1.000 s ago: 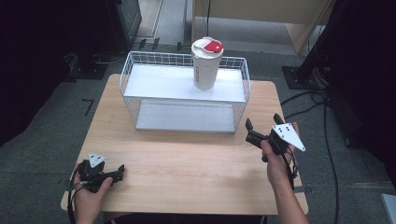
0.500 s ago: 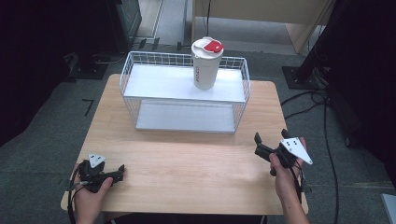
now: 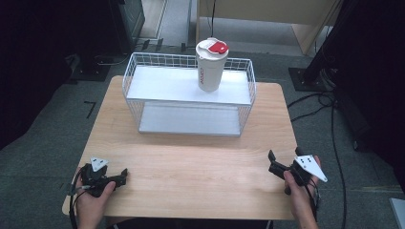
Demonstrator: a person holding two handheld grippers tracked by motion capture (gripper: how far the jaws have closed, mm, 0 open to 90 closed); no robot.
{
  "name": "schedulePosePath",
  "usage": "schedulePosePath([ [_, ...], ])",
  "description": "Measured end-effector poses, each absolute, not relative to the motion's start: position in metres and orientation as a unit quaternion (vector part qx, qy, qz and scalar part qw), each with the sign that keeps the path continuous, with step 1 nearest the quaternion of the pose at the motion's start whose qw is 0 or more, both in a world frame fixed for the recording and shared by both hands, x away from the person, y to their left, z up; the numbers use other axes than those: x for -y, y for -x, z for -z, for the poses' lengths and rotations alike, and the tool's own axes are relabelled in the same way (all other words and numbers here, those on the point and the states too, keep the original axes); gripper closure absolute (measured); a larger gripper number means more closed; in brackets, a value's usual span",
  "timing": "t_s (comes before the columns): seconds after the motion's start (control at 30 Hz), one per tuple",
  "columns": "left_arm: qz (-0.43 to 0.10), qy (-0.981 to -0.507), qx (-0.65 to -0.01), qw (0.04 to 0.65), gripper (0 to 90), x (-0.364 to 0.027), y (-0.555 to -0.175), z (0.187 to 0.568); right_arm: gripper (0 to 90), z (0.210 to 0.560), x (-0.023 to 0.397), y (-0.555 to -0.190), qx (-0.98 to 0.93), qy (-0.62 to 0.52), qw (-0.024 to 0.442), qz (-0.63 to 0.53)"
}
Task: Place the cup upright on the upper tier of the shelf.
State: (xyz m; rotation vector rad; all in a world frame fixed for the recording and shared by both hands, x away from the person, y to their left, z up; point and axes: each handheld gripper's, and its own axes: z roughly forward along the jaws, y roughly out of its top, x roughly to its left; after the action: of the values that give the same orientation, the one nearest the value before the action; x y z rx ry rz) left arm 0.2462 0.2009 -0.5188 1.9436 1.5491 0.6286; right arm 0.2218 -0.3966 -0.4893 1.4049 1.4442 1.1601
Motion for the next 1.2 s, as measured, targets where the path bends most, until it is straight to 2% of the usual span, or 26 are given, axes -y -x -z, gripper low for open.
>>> schedulePosePath([
  [0.33, -0.235, -0.727, -0.579, 0.285, 0.9, -0.201, -0.246, 0.519, 0.0, 0.503, 0.408, -0.208, -0.596, -0.561, 0.384, -0.428],
  [0.93, -0.235, -0.726, -0.580, 0.285, 0.9, -0.201, -0.246, 0.519, 0.0, 0.520, 0.433, -0.190, -0.622, -0.609, 0.331, -0.364],
  [1.2, -0.235, -0.726, -0.580, 0.285, 0.9, -0.201, -0.246, 0.519, 0.0, 0.525, 0.428, -0.190, -0.683, -0.600, 0.307, -0.282],
])
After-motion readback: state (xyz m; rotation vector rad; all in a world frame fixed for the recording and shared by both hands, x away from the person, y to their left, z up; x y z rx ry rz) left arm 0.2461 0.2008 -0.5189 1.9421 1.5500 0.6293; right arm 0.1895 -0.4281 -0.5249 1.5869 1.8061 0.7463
